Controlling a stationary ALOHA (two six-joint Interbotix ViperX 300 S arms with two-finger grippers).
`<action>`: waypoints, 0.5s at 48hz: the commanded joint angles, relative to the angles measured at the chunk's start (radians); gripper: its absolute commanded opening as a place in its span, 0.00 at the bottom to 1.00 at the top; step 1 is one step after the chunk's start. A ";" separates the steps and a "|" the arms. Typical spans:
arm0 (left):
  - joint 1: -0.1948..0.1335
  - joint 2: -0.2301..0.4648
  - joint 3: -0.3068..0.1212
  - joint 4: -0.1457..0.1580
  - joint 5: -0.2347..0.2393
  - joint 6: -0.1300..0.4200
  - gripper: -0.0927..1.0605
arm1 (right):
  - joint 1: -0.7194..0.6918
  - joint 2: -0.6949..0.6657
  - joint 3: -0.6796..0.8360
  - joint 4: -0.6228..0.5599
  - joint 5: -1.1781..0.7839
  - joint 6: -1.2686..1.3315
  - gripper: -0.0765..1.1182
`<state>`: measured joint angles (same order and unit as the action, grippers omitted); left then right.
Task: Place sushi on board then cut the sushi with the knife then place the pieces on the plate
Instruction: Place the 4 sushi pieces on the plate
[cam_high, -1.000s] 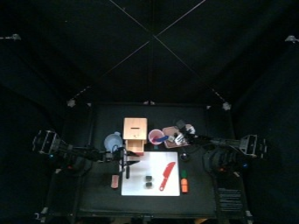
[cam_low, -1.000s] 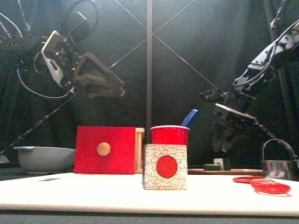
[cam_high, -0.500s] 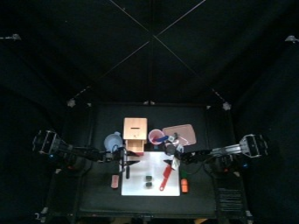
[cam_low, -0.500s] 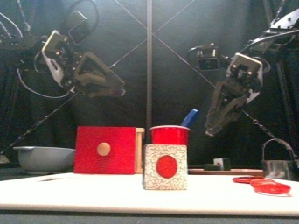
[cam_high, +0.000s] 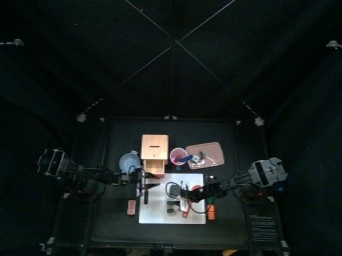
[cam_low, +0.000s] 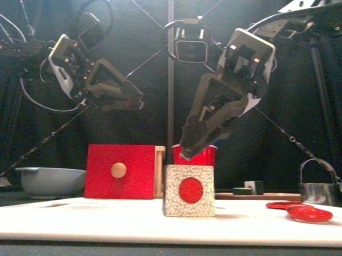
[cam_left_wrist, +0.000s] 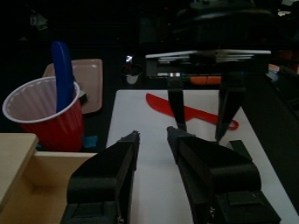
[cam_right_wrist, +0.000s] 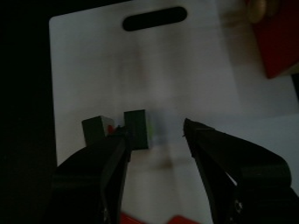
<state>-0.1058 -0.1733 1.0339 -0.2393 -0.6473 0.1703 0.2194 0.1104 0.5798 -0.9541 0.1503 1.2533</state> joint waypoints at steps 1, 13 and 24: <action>0.003 -0.003 -0.015 0.000 -0.006 0.000 0.72 | 0.003 -0.003 -0.038 -0.002 -0.006 0.002 0.77; 0.003 -0.003 -0.014 0.000 -0.006 0.000 0.72 | 0.005 0.018 -0.044 0.012 -0.028 0.003 0.77; 0.003 -0.003 -0.014 0.000 -0.006 0.000 0.72 | 0.008 0.052 -0.046 0.034 -0.032 0.003 0.77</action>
<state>-0.1058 -0.1733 1.0339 -0.2393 -0.6473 0.1703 0.2224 0.1795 0.5568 -0.9250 0.1243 1.2533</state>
